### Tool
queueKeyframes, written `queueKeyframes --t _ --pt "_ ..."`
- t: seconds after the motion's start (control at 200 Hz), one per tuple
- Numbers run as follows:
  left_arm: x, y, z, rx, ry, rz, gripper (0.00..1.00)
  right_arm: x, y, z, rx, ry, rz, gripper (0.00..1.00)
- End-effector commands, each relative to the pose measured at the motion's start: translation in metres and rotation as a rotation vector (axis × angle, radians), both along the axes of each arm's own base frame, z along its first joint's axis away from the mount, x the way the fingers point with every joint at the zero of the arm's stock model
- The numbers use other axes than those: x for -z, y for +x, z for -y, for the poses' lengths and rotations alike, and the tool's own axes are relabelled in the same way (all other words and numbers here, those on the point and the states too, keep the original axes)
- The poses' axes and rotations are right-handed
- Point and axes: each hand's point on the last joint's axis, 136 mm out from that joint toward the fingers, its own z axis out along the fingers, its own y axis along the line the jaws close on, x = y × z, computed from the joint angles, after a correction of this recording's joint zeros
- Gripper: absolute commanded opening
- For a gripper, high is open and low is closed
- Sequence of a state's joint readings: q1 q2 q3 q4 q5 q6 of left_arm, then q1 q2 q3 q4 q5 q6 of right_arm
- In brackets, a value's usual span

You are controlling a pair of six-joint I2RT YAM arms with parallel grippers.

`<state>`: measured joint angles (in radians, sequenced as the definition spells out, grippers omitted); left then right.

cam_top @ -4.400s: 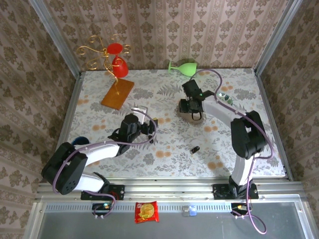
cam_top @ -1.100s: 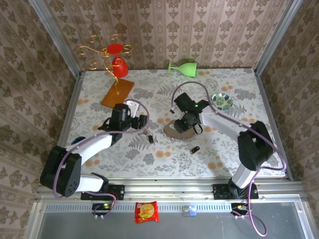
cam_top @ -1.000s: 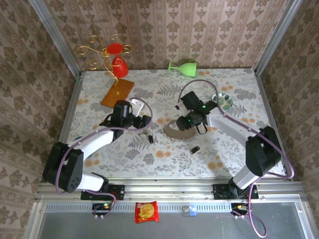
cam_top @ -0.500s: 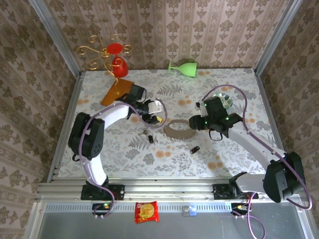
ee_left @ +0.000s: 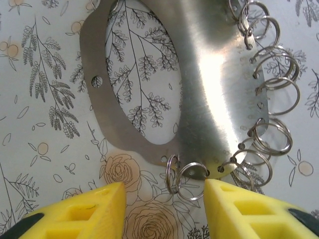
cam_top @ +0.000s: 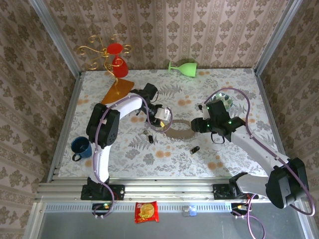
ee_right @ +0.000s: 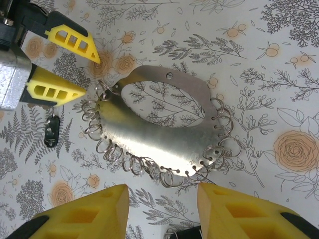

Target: Put the keys on the keyring

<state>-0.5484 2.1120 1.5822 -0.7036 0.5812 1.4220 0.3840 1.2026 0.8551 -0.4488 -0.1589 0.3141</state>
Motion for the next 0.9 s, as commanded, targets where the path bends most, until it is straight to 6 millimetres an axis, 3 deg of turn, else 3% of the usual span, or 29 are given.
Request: queueKeyframes --t 0.0,0.375,0.65,0.895 --pt "0.001 -0.007 -0.005 0.076 0.034 -0.011 0.41 0.0 -0.006 0.006 0.008 -0.007 0.001 0.42" --pt "0.01 -0.006 0.005 0.115 0.057 0.009 0.37 -0.002 -0.007 0.008 0.009 -0.008 0.003 0.42" --pt "0.015 -0.002 0.01 0.123 0.07 0.025 0.27 -0.004 -0.009 0.009 0.008 -0.01 0.004 0.42" --pt "0.02 -0.002 0.008 0.117 0.092 0.002 0.27 -0.005 -0.009 0.009 0.005 -0.011 0.004 0.42"
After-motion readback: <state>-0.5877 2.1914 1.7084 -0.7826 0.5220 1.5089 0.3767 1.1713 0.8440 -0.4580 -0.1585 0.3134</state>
